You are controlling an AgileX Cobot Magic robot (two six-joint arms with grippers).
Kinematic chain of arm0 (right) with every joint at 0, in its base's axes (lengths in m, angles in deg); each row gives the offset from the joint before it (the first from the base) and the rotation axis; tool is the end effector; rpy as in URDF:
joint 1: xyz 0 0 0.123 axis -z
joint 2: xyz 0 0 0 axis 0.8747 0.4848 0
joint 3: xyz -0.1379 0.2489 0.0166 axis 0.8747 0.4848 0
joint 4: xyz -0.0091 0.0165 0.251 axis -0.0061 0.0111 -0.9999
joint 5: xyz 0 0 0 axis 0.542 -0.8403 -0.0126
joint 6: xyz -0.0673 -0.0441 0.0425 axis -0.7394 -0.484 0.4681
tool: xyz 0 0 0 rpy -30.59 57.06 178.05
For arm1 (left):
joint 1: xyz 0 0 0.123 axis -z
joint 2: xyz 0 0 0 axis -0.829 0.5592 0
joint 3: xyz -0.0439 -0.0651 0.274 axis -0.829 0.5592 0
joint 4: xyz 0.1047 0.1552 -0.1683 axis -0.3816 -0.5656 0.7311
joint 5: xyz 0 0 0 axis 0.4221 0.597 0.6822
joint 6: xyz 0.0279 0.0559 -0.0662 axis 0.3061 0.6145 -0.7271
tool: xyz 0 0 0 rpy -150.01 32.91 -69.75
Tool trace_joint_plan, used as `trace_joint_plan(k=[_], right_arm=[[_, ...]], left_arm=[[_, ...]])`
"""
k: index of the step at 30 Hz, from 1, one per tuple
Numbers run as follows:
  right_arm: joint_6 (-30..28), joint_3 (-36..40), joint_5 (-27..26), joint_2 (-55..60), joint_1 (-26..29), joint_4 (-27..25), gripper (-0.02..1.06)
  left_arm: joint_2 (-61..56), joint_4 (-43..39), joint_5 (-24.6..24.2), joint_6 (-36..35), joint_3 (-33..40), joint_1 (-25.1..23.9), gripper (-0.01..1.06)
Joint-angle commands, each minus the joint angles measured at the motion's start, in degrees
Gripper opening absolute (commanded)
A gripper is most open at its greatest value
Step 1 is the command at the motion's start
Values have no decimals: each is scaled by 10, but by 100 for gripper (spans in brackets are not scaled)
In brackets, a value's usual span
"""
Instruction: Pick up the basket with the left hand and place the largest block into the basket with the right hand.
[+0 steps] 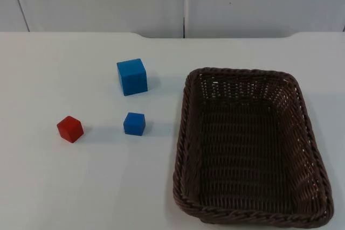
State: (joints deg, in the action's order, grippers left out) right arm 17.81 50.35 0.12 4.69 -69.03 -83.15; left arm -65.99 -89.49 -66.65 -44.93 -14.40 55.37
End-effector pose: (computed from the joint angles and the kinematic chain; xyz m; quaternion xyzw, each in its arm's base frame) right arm -0.0064 -0.0051 0.2795 -0.0556 0.8547 0.0115 0.5160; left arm -0.0048 0.0005 0.2764 0.0025 0.8575 0.0108 0.5144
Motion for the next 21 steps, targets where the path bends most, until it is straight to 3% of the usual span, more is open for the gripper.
trace_joint_plan(k=[1,8,21], right_arm=[[0,0,-4,-2,5,-3,104],[0,0,-4,-2,5,-3,104],[0,0,-4,-2,5,-3,104]], left_arm=[[-2,10,0,0,2,-1,105],[-2,28,11,0,-11,-1,105],[71,152,61,39,-38,-1,105]])
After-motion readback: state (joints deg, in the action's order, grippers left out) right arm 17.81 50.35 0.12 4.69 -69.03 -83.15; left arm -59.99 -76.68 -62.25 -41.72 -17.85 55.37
